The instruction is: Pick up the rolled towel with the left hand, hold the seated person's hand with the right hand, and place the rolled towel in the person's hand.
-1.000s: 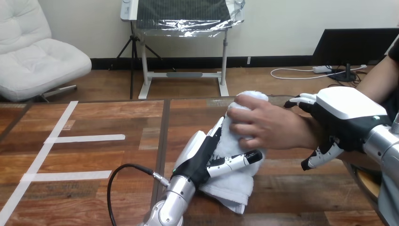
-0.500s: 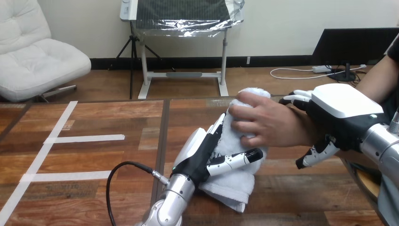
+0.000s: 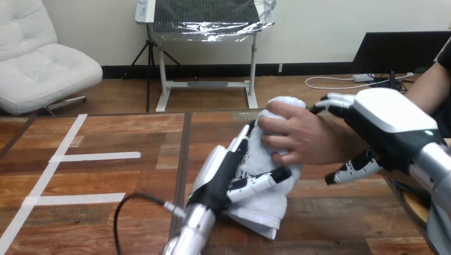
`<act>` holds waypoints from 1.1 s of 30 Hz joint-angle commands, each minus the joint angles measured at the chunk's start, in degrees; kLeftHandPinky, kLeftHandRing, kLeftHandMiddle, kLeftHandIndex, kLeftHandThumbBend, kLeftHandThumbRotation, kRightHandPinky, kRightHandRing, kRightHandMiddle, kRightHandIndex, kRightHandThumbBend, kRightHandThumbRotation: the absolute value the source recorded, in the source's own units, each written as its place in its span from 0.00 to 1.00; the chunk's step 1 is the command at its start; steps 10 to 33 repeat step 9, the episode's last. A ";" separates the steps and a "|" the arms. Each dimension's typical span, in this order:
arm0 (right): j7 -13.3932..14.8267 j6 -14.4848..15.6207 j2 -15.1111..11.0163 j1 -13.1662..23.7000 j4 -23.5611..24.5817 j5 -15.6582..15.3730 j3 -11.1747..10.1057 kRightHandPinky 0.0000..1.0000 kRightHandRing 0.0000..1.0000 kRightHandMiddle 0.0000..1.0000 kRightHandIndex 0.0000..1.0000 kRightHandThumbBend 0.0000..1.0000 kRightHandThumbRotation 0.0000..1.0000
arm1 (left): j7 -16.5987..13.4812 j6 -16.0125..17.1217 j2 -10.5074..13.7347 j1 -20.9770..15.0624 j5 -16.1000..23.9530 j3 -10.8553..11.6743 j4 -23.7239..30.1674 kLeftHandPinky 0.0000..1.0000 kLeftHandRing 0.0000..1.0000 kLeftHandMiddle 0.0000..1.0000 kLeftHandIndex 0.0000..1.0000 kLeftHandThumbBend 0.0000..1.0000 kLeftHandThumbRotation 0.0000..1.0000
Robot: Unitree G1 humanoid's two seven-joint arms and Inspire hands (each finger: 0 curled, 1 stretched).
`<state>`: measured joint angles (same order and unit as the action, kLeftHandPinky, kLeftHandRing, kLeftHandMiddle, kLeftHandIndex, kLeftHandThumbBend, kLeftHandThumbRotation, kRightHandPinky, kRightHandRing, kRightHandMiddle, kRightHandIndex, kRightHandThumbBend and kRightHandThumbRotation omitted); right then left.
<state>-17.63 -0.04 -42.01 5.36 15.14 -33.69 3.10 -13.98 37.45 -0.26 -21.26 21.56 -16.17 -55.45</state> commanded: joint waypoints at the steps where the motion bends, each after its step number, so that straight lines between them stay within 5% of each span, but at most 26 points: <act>1: 5.89 -2.86 4.78 -2.59 6.22 1.97 -2.96 0.77 0.86 0.88 0.80 0.81 0.00 | -1.93 3.89 -0.49 4.55 -3.56 3.02 7.76 0.98 1.00 1.00 1.00 0.85 0.73; 9: 13.50 -5.93 11.76 -8.71 10.79 3.04 -2.69 0.65 0.78 0.84 0.75 0.66 0.00 | -0.66 7.92 -2.34 12.46 -9.40 5.06 16.42 0.84 0.89 0.92 0.92 0.55 0.68; 33: 13.50 -5.93 11.76 -8.71 10.79 3.04 -2.69 0.65 0.78 0.84 0.75 0.66 0.00 | -0.66 7.92 -2.34 12.46 -9.40 5.06 16.42 0.84 0.89 0.92 0.92 0.55 0.68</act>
